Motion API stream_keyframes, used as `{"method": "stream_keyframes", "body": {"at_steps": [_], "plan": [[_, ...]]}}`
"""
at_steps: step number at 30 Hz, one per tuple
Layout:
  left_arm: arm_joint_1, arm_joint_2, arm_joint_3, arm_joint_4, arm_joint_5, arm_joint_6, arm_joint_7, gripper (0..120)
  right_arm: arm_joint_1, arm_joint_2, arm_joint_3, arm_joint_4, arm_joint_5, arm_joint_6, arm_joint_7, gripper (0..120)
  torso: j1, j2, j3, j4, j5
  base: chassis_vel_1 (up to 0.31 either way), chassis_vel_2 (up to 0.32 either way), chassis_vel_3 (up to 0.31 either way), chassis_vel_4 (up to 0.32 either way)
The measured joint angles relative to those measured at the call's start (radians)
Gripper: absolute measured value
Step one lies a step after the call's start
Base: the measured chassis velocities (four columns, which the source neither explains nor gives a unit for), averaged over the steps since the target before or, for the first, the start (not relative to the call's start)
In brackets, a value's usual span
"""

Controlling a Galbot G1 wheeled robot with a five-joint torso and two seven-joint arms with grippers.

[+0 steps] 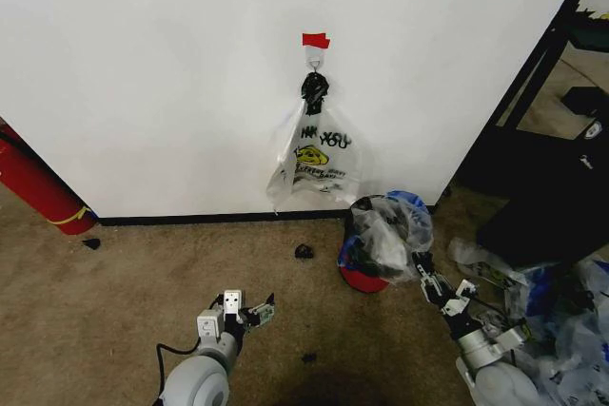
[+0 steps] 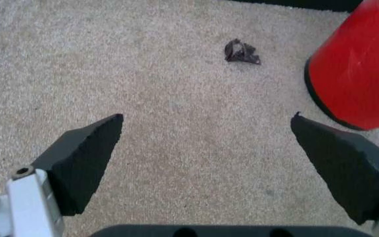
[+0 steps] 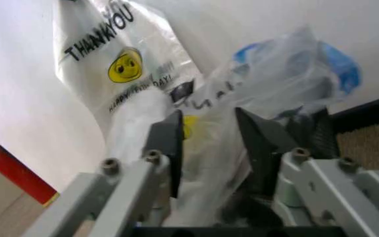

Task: Pick up the garbage bag from the wall and place it over the trash bin.

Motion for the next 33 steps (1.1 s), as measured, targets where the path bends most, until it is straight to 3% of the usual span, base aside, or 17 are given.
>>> {"method": "stream_keyframes", "body": {"at_steps": [4,10,12,18,22,27,31,33], "plan": [[0.001,-0.005,0.001,0.005,0.003,-0.002,-0.003,100,-0.003,-0.011,-0.006,0.048,-0.021,-0.024,0.087,45,0.0,0.0,0.0,0.0,0.0,0.0,0.0,0.0,0.0],[-0.005,-0.003,0.007,0.01,0.004,-0.002,-0.008,100,0.047,-0.003,-0.027,0.113,-0.09,-0.123,0.376,70,0.0,0.0,0.0,0.0002,0.0001,0.0,0.0,0.0,0.0],[-0.005,-0.002,0.007,0.01,0.004,-0.002,-0.008,100,0.047,-0.003,-0.028,0.126,-0.096,-0.138,0.408,73,0.0,0.0,0.0,0.0001,0.0001,0.0,0.0,0.0,0.0],[-0.001,0.014,-0.005,0.009,0.004,-0.011,-0.013,100,-0.017,-0.068,-0.024,0.33,-0.131,-0.364,0.689,49,0.0,0.0,0.0,-0.0001,0.0,0.0,0.0,0.0,0.0],[-0.002,0.016,-0.004,0.013,0.004,-0.013,-0.015,100,-0.028,-0.112,-0.021,0.413,-0.125,-0.441,0.76,40,0.0,0.0,0.0,0.0,0.0001,0.0,0.0,0.0,0.0],[-0.011,0.015,0.0,0.022,0.003,-0.014,-0.015,100,0.011,-0.146,-0.013,0.488,-0.089,-0.533,0.866,55,0.0,0.0,0.0,0.0,-0.0002,0.0,0.0,0.0,0.0],[-0.024,0.012,0.019,0.041,0.003,-0.015,-0.015,100,0.099,-0.124,-0.019,0.448,-0.067,-0.621,0.932,73,0.0,0.0,0.0,0.0004,0.0004,0.0,0.0,0.0,0.0],[-0.032,0.014,0.028,0.046,0.002,-0.015,-0.014,100,0.112,-0.116,-0.016,0.433,-0.059,-0.652,0.943,77,0.0,0.0,0.0,0.0005,0.0004,0.0,0.0,0.0,0.0]]}}
